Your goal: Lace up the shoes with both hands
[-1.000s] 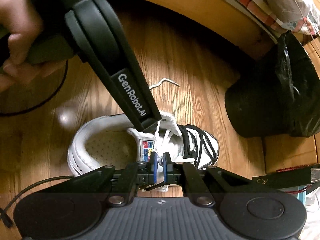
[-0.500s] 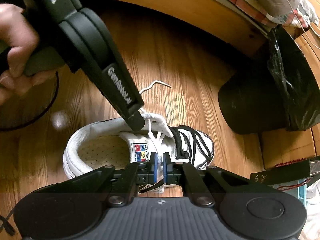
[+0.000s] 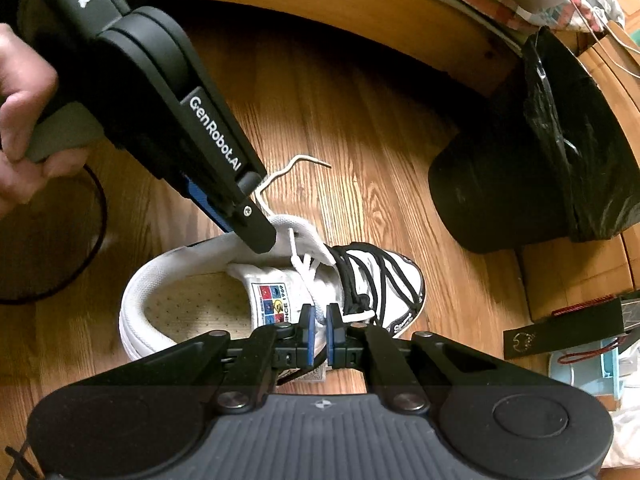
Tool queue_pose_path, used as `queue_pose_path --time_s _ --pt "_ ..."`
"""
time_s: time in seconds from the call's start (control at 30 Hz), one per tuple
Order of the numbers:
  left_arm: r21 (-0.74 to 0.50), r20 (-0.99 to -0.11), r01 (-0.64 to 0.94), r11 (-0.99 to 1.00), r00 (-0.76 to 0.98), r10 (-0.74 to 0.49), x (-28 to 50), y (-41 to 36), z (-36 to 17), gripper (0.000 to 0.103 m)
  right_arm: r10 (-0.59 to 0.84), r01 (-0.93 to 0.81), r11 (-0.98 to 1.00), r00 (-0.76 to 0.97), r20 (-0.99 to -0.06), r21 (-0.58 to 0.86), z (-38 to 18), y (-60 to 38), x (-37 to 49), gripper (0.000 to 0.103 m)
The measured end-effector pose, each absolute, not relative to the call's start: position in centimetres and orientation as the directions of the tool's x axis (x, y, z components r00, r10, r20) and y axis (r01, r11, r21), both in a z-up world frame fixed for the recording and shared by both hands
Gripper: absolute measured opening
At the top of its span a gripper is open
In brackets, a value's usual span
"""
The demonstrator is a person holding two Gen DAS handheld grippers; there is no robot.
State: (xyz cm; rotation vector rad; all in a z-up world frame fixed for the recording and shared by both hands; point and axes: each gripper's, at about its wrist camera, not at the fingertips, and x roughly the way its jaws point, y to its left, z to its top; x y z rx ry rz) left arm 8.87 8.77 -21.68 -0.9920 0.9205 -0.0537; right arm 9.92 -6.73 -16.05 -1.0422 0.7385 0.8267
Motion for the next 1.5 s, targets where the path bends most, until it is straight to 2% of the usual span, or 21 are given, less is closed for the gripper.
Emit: queue_pose_path --time_s 0.63,1.17,1.37,1.5 --pt "-0.741 -0.636 -0.352 0.571 0.639 -0.432 8.8 8.8 -21.8 0.028 0.159 -0.816 0.213 0.572 -0.804 -0.538 -17.0 -5.7 9.4 0.006" --pt "-0.747 -0.632 -0.354 0.562 0.641 -0.436 8.7 9.0 -22.0 0.028 0.21 -0.826 0.286 0.549 -0.809 -0.487 -15.2 -6.2 9.5 0.006" --pt "-0.747 -0.633 -0.354 0.563 0.64 -0.436 8.7 8.9 -21.9 0.028 0.237 -0.848 0.222 0.526 -0.817 -0.481 -15.9 -5.4 8.9 0.008" --pt "-0.744 -0.635 -0.353 0.567 0.638 -0.436 8.7 8.9 -21.8 0.028 0.2 -0.831 0.138 0.556 -0.807 -0.539 -17.6 -4.5 8.5 0.008"
